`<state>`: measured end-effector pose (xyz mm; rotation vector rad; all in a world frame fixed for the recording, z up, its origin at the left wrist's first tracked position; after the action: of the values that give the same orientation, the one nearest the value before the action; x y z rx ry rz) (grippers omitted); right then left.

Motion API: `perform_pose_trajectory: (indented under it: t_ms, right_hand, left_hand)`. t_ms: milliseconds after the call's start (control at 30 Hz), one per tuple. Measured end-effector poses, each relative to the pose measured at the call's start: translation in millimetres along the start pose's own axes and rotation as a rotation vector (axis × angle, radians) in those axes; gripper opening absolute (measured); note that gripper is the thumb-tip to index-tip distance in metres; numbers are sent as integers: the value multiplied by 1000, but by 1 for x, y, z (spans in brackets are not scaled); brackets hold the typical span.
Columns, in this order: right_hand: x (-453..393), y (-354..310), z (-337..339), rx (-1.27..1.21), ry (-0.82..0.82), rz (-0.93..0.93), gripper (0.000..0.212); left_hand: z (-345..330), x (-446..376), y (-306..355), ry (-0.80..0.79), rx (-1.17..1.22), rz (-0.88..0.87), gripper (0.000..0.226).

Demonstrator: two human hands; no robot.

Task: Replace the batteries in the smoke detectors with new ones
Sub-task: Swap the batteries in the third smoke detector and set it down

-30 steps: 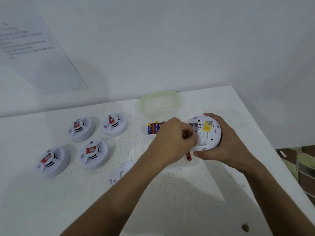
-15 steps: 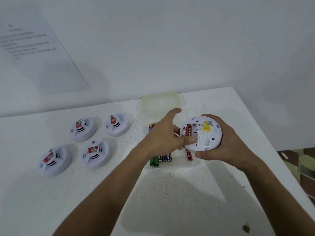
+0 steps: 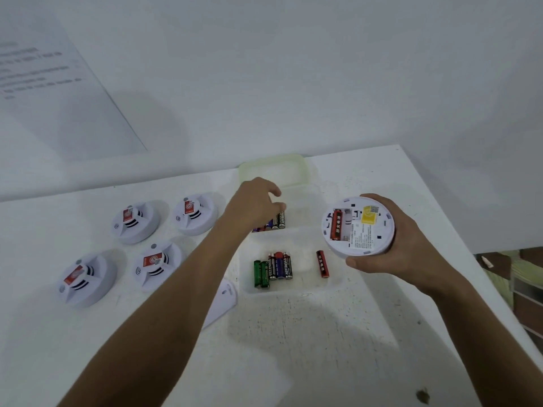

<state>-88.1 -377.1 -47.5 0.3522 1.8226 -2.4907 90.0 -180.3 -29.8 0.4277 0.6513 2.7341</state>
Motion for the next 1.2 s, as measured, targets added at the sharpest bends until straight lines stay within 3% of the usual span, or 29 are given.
perform_pose_trajectory:
  t_ms: [133,467,700,833,933,1067,1200]
  right_hand:
    - [2,4,2,-1,-13,-14,94]
    - [-3,5,-2,-15,-10,-15,88]
    - [-4,1,-4,0,-9,5,89]
    - [-4,-1,-7,2,-21,31,90]
    - [-5,-3,-13,30,-38,47,92]
    - [-5,-8,-24,20,-61,73,97]
    - [-1,-14,-36,2,-110,98,99]
  left_hand:
    - [-15,-20,-5,-109,-265,-4,49]
    - [-32,-32,-6,-156,-330,-50,48]
    - [-22,-19,1,42,-50,-81,21]
    - [0,16,20,188,363,-109,21]
    - [10,53,34,164,612,-187,20]
    - [5,84,34,77,601,-259,18]
    - [-5,96,17,171,524,-301,19]
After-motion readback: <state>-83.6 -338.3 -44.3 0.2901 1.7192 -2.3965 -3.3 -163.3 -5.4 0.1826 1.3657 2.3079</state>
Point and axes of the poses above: each hand's wrist, its own x-axis away from the middle knuckle, its own z-axis out of the back of the hand, y = z × x, the point moved 1 cm from there along -x, towards the middle knuckle, and after that the axes turned 6 degrees about z, right-handed, at the moved point
